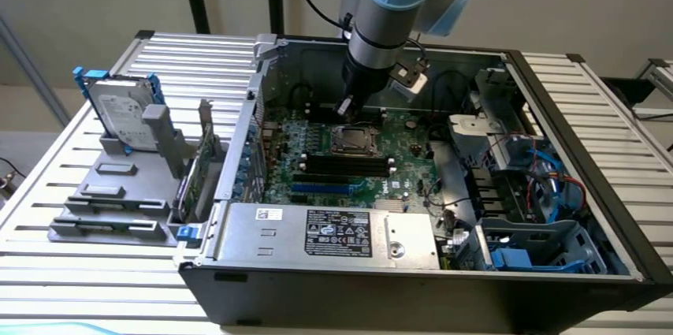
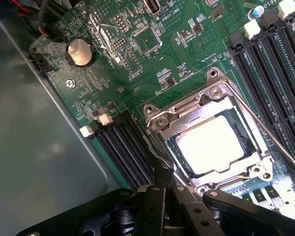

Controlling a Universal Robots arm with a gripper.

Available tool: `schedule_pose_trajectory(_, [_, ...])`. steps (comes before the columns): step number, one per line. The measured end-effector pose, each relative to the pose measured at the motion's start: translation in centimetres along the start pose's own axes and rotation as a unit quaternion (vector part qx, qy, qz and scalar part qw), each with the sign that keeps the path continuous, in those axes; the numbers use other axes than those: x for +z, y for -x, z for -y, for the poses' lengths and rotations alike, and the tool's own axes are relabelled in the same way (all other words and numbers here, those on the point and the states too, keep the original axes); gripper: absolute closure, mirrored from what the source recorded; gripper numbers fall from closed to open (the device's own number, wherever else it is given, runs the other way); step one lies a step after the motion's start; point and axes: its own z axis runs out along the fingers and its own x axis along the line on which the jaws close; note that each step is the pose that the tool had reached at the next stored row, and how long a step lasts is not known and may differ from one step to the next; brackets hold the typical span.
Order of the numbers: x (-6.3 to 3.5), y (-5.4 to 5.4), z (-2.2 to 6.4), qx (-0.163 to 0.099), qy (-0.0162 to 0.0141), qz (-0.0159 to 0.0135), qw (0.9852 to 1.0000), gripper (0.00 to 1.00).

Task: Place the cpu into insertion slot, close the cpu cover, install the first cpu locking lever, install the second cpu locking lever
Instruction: 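Install the first cpu locking lever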

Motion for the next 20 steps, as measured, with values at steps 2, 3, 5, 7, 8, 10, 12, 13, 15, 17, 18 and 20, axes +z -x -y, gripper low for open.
schedule_pose_trajectory(2, [-0.02,-0.1,-0.14,0.0,0.0,0.0,1.0,0.89])
schedule_pose_trajectory(3, [-0.03,-0.2,-0.26,0.0,0.0,0.0,1.0,0.89])
schedule_pose_trajectory(5, [-0.05,-0.3,-0.5,0.0,0.0,0.0,1.0,0.89])
schedule_pose_trajectory(7, [-0.07,-0.5,-0.75,0.0,0.0,0.0,1.0,0.89])
schedule_pose_trajectory(8, [-0.08,-0.6,-0.86,0.0,0.0,-0.0001,1.0,0.89])
schedule_pose_trajectory(10, [-0.11,-0.7,-1.04,0.0,0.0,0.0,1.0,0.89])
schedule_pose_trajectory(12, [-0.12,-0.8,-1.18,0.0,0.0,0.0,1.0,0.89])
schedule_pose_trajectory(13, [-0.12,-0.8,-1.24,0.0,0.0,0.0,1.0,0.89])
schedule_pose_trajectory(15, [-0.14,-0.9,-1.38,0.0,0.0,0.0001,1.0,0.89])
schedule_pose_trajectory(17, [-0.15,-1.0,-1.51,0.0,0.0,0.0001,1.0,0.89])
schedule_pose_trajectory(18, [-0.16,-1.0,-1.58,0.0,0.0,0.0001,1.0,0.89])
schedule_pose_trajectory(20, [-0.19,-1.1,-1.72,0.0,0.0,0.0003,1.0,0.89])
